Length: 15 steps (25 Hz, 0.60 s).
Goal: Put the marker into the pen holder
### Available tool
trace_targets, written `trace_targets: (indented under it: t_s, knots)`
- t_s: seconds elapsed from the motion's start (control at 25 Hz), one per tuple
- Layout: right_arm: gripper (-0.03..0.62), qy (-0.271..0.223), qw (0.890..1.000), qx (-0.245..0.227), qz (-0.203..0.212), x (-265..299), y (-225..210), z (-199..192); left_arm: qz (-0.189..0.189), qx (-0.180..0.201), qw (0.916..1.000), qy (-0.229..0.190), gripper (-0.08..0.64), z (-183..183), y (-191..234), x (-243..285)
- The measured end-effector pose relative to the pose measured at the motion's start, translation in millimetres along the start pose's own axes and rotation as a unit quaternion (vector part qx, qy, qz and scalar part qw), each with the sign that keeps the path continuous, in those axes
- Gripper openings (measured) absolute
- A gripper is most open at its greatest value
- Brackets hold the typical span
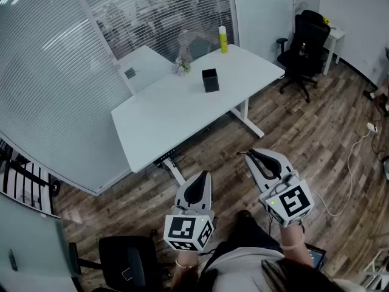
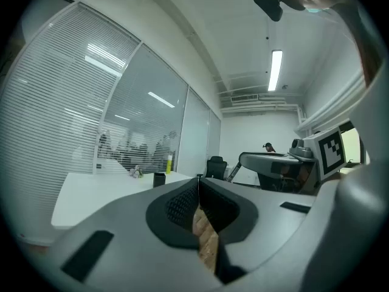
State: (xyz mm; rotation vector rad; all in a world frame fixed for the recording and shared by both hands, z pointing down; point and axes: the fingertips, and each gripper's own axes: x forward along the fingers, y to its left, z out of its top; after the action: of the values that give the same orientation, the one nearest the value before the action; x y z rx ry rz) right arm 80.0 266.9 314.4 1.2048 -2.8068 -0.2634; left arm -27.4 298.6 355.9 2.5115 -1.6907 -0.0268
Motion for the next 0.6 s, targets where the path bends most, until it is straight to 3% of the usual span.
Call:
trace_targets:
  t_s: [0.6]
  knots:
    - [0.060, -0.026, 0.999, 0.025, 0.017, 20.4, -31.9, -2.4, -0.001, 0.004, 1.0000, 0.003, 0.020, 0.9, -0.9, 40.1]
